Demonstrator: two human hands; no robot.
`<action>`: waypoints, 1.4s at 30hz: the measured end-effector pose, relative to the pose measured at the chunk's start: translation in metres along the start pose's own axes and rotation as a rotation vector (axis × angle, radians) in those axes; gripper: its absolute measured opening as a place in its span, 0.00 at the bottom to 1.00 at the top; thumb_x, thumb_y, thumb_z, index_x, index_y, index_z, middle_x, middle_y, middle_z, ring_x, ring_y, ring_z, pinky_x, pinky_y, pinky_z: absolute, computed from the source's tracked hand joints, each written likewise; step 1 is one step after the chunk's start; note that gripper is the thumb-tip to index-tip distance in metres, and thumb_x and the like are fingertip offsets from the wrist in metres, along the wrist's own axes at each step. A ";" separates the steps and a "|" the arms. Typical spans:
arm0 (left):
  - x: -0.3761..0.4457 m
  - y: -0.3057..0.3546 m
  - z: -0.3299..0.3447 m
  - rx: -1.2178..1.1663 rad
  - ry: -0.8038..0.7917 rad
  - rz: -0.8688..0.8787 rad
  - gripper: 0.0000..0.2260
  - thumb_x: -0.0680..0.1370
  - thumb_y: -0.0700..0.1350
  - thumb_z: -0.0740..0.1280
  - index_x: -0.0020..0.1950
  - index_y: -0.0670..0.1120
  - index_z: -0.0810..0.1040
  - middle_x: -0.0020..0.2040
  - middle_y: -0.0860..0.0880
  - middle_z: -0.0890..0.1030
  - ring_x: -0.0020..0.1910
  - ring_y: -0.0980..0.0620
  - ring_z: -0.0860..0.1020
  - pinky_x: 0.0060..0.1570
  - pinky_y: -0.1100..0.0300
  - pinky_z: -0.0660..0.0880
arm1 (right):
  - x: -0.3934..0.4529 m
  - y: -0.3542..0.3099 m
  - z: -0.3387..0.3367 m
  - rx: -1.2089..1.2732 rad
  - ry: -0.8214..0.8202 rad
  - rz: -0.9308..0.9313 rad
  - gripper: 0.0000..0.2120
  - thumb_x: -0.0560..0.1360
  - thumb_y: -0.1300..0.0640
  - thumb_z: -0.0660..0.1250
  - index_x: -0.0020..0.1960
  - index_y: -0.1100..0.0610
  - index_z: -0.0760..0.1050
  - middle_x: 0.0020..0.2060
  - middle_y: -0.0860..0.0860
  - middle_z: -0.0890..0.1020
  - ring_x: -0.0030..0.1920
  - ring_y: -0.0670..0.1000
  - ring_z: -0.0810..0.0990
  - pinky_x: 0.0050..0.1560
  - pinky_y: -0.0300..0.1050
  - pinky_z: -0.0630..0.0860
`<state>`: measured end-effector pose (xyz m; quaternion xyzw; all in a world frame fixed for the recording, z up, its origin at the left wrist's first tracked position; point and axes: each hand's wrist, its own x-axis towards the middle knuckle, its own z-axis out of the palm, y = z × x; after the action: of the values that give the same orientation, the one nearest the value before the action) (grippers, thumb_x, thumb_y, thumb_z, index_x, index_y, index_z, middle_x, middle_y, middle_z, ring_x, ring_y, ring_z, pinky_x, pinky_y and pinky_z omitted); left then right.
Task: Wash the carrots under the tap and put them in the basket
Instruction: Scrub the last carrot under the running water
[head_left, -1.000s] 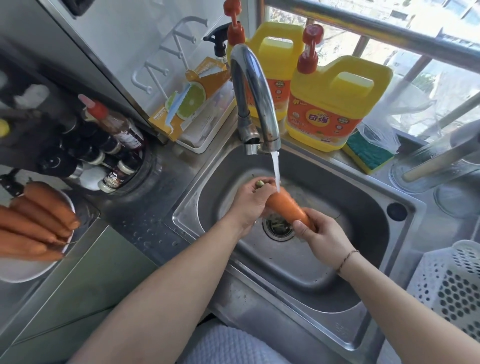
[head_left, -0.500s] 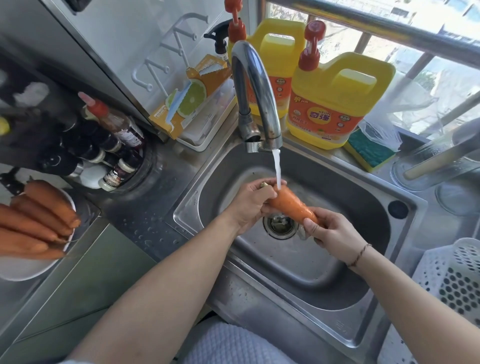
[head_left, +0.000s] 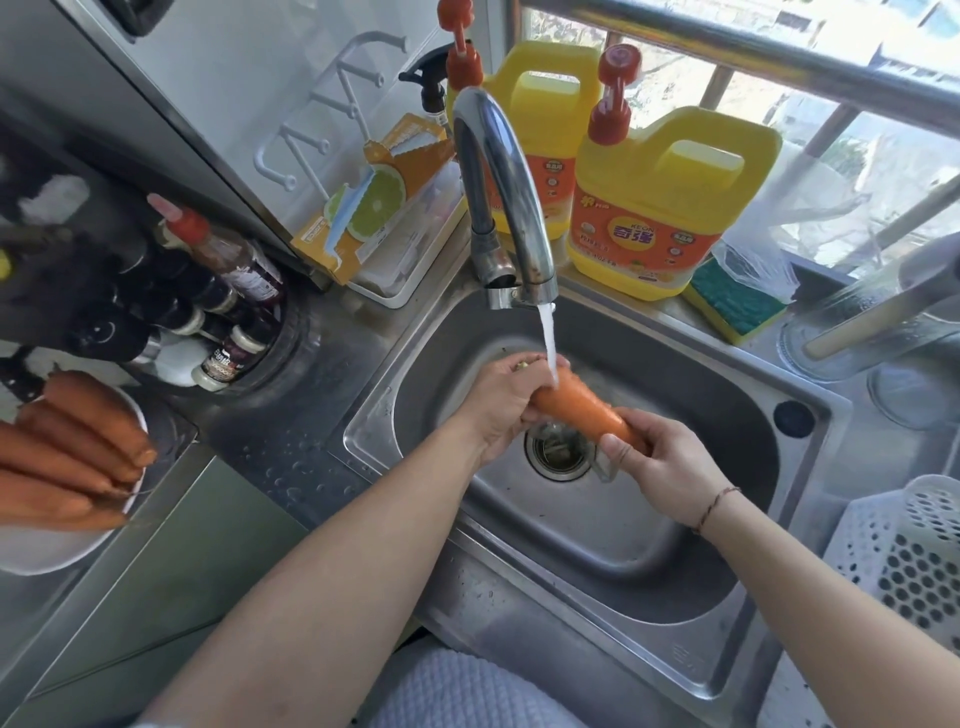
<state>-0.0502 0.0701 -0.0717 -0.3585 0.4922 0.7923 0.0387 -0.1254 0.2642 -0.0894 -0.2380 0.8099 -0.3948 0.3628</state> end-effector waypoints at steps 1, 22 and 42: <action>0.000 0.000 0.000 0.014 0.013 -0.007 0.12 0.61 0.47 0.72 0.43 0.51 0.85 0.51 0.42 0.78 0.48 0.41 0.72 0.40 0.53 0.71 | 0.000 0.000 -0.001 -0.030 0.000 -0.002 0.13 0.74 0.39 0.66 0.53 0.45 0.79 0.31 0.44 0.81 0.29 0.43 0.75 0.35 0.47 0.74; -0.005 -0.007 -0.011 -0.056 -0.130 -0.030 0.15 0.69 0.41 0.65 0.55 0.46 0.80 0.49 0.44 0.82 0.42 0.46 0.82 0.47 0.53 0.79 | -0.006 -0.001 -0.001 0.390 -0.124 0.081 0.09 0.76 0.49 0.70 0.53 0.52 0.81 0.35 0.56 0.79 0.28 0.48 0.72 0.29 0.38 0.69; -0.003 -0.007 -0.006 -0.068 0.025 -0.033 0.13 0.71 0.43 0.64 0.53 0.46 0.80 0.51 0.41 0.78 0.46 0.40 0.76 0.41 0.55 0.77 | -0.003 -0.006 0.006 0.111 0.005 0.034 0.06 0.77 0.50 0.69 0.54 0.48 0.81 0.32 0.45 0.80 0.29 0.44 0.74 0.34 0.42 0.72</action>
<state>-0.0421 0.0697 -0.0771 -0.3776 0.4593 0.8033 0.0334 -0.1185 0.2600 -0.0856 -0.2024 0.7916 -0.4335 0.3801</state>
